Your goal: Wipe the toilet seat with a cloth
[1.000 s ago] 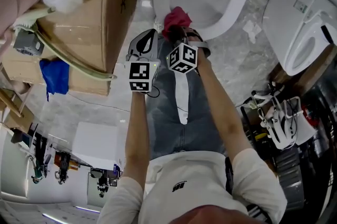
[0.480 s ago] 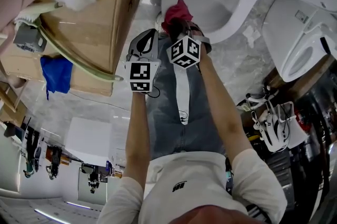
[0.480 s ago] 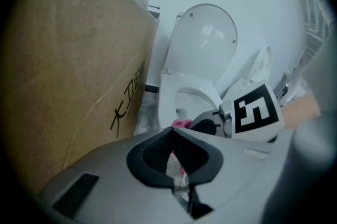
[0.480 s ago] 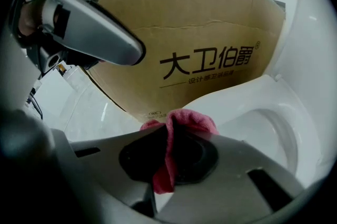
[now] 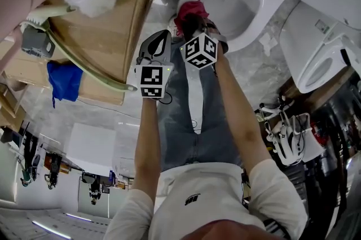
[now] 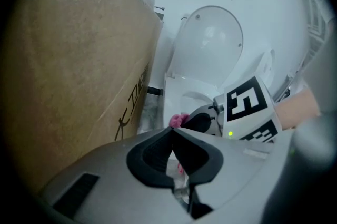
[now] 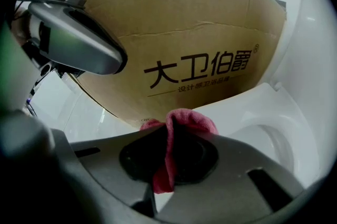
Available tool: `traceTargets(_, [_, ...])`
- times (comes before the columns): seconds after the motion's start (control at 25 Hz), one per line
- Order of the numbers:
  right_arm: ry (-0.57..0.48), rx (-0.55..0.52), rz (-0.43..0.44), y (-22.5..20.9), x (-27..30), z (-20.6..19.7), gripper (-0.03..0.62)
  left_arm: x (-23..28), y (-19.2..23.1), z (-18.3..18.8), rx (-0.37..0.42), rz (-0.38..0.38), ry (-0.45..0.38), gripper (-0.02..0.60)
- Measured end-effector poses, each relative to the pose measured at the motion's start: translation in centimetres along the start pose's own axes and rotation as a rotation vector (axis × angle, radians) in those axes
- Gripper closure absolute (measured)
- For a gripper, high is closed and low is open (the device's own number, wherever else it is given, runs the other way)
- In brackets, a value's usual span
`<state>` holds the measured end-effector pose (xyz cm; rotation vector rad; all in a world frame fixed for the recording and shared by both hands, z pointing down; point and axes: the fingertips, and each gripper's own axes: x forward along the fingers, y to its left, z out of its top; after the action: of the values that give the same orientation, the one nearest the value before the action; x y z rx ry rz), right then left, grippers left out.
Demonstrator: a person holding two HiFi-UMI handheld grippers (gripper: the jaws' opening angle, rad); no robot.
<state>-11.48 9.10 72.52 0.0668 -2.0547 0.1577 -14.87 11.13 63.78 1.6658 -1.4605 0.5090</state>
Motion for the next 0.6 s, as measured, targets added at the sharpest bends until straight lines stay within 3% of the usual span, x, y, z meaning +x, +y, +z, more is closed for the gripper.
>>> traceTargets(0.6, [-0.037,0.031,-0.008,-5.1,0.4,2.4,0.583,1.7,0.1,2.9,0.009,-0.001,0.000,0.572])
